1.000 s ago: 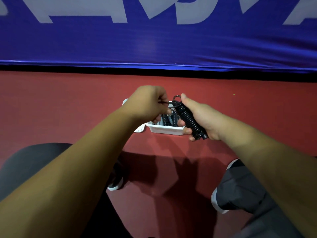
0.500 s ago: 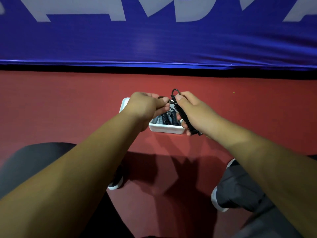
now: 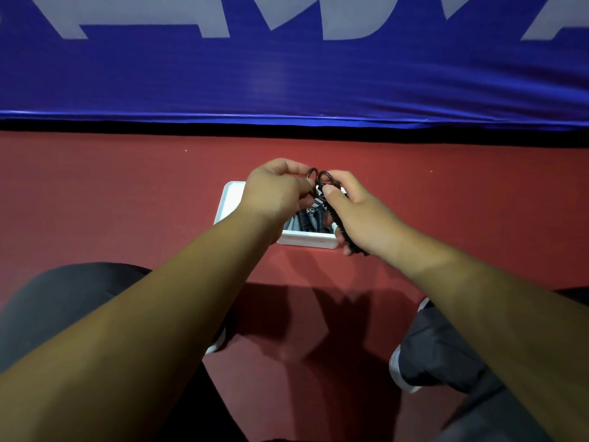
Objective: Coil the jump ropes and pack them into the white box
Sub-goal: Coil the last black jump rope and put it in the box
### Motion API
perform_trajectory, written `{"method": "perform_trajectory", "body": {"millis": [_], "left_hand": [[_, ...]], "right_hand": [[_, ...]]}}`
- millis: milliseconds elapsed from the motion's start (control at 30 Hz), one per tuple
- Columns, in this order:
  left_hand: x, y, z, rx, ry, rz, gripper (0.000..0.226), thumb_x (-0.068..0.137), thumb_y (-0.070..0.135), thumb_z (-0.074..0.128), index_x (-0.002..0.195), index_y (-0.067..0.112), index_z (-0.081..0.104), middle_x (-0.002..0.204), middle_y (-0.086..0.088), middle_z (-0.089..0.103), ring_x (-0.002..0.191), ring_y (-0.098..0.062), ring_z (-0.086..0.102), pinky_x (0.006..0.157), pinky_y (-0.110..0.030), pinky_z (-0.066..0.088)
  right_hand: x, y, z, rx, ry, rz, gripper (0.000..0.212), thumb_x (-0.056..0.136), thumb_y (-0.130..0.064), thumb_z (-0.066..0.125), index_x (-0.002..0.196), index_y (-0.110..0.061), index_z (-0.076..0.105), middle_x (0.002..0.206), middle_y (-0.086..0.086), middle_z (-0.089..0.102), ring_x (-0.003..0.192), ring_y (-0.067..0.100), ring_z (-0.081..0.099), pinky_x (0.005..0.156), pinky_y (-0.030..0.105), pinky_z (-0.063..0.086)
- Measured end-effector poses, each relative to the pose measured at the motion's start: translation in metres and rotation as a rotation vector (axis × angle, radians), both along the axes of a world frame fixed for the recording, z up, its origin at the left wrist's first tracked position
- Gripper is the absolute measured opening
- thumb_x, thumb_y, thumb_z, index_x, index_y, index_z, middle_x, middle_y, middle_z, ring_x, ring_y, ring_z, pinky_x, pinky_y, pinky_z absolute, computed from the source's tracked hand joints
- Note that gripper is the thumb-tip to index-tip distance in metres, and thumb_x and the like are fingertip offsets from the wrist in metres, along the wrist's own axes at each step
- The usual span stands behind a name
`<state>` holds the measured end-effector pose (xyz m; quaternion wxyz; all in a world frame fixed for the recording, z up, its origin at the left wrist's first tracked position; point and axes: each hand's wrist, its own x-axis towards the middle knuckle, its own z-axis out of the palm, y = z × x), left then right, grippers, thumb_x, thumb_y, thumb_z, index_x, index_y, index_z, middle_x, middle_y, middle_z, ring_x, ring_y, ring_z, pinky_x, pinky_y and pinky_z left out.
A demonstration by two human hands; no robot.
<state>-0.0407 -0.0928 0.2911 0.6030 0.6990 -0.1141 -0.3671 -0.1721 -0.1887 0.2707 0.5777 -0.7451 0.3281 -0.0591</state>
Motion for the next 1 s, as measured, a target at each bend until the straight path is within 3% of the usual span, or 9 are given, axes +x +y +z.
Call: {"method": "perform_trajectory", "body": {"millis": [133, 267, 500, 633, 733, 833, 900, 967, 1000], "left_hand": [[0.001, 0.001, 0.003, 0.022, -0.022, -0.035, 0.013, 0.094, -0.004, 0.070, 0.093, 0.006, 0.078, 0.085, -0.013, 0.078, 0.074, -0.021, 0.071, 0.074, -0.027, 0.062], [0.003, 0.002, 0.008, 0.114, -0.033, -0.058, 0.015, 0.094, -0.004, 0.068, 0.095, 0.004, 0.080, 0.089, -0.017, 0.079, 0.069, -0.019, 0.072, 0.064, -0.022, 0.058], [0.008, 0.005, 0.013, 0.178, 0.018, -0.034, 0.011, 0.092, -0.004, 0.072, 0.085, 0.005, 0.075, 0.078, -0.015, 0.076, 0.065, -0.021, 0.072, 0.054, -0.022, 0.056], [0.014, 0.006, 0.011, 0.159, -0.025, -0.060, 0.009, 0.092, -0.004, 0.073, 0.098, 0.003, 0.072, 0.086, -0.018, 0.075, 0.071, -0.026, 0.070, 0.054, -0.023, 0.057], [0.018, 0.006, 0.007, 0.181, -0.027, -0.101, 0.015, 0.094, -0.001, 0.072, 0.108, 0.004, 0.072, 0.094, -0.021, 0.076, 0.071, -0.025, 0.067, 0.055, -0.023, 0.057], [0.022, 0.009, 0.003, 0.231, -0.016, -0.221, 0.009, 0.099, 0.005, 0.066, 0.104, 0.007, 0.073, 0.083, -0.016, 0.069, 0.063, -0.020, 0.058, 0.058, -0.026, 0.053], [0.024, 0.010, -0.002, 0.255, -0.016, -0.296, 0.011, 0.102, 0.010, 0.063, 0.099, 0.010, 0.073, 0.079, -0.013, 0.062, 0.061, -0.019, 0.053, 0.063, -0.030, 0.050], [0.025, 0.011, -0.008, 0.268, -0.040, -0.344, 0.013, 0.104, 0.017, 0.064, 0.096, 0.011, 0.073, 0.079, -0.010, 0.060, 0.063, -0.017, 0.052, 0.062, -0.029, 0.049], [0.025, 0.011, -0.010, 0.261, -0.055, -0.355, 0.014, 0.104, 0.019, 0.065, 0.096, 0.011, 0.073, 0.079, -0.009, 0.061, 0.063, -0.016, 0.052, 0.061, -0.027, 0.048]], "right_hand": [[0.001, 0.001, -0.002, -0.039, 0.032, -0.005, 0.019, 0.107, -0.052, 0.044, 0.122, -0.062, 0.051, 0.095, 0.021, 0.067, 0.062, 0.028, 0.065, 0.055, 0.058, 0.063], [-0.001, 0.006, -0.003, -0.061, 0.051, 0.006, 0.025, 0.108, -0.050, 0.045, 0.128, -0.064, 0.049, 0.097, 0.014, 0.067, 0.068, 0.026, 0.066, 0.052, 0.045, 0.063], [-0.001, 0.009, 0.000, -0.144, 0.054, 0.056, 0.033, 0.109, -0.048, 0.045, 0.135, -0.068, 0.046, 0.097, 0.012, 0.069, 0.063, 0.024, 0.063, 0.053, 0.047, 0.063], [-0.002, 0.007, 0.004, -0.199, 0.073, 0.112, 0.042, 0.109, -0.048, 0.044, 0.143, -0.073, 0.037, 0.091, -0.009, 0.069, 0.062, 0.019, 0.063, 0.054, 0.048, 0.064], [-0.002, 0.005, 0.001, -0.233, 0.114, 0.154, 0.053, 0.108, -0.052, 0.045, 0.148, -0.078, 0.023, 0.088, -0.007, 0.070, 0.062, 0.020, 0.066, 0.054, 0.046, 0.064], [-0.002, 0.002, -0.006, -0.235, 0.181, 0.166, 0.063, 0.104, -0.060, 0.047, 0.159, -0.065, 0.016, 0.089, -0.004, 0.072, 0.061, 0.026, 0.070, 0.051, 0.042, 0.063], [-0.002, 0.001, -0.006, -0.179, 0.193, 0.173, 0.057, 0.104, -0.060, 0.048, 0.156, -0.043, 0.034, 0.094, -0.003, 0.073, 0.062, 0.026, 0.068, 0.049, 0.040, 0.060], [-0.002, -0.001, -0.004, -0.117, 0.201, 0.200, 0.037, 0.104, -0.059, 0.048, 0.127, -0.031, 0.056, 0.093, 0.000, 0.074, 0.063, 0.024, 0.064, 0.050, 0.041, 0.059], [-0.002, -0.002, -0.002, -0.076, 0.204, 0.210, 0.037, 0.101, -0.061, 0.048, 0.115, -0.028, 0.059, 0.093, 0.002, 0.074, 0.063, 0.025, 0.062, 0.051, 0.043, 0.059]]}}
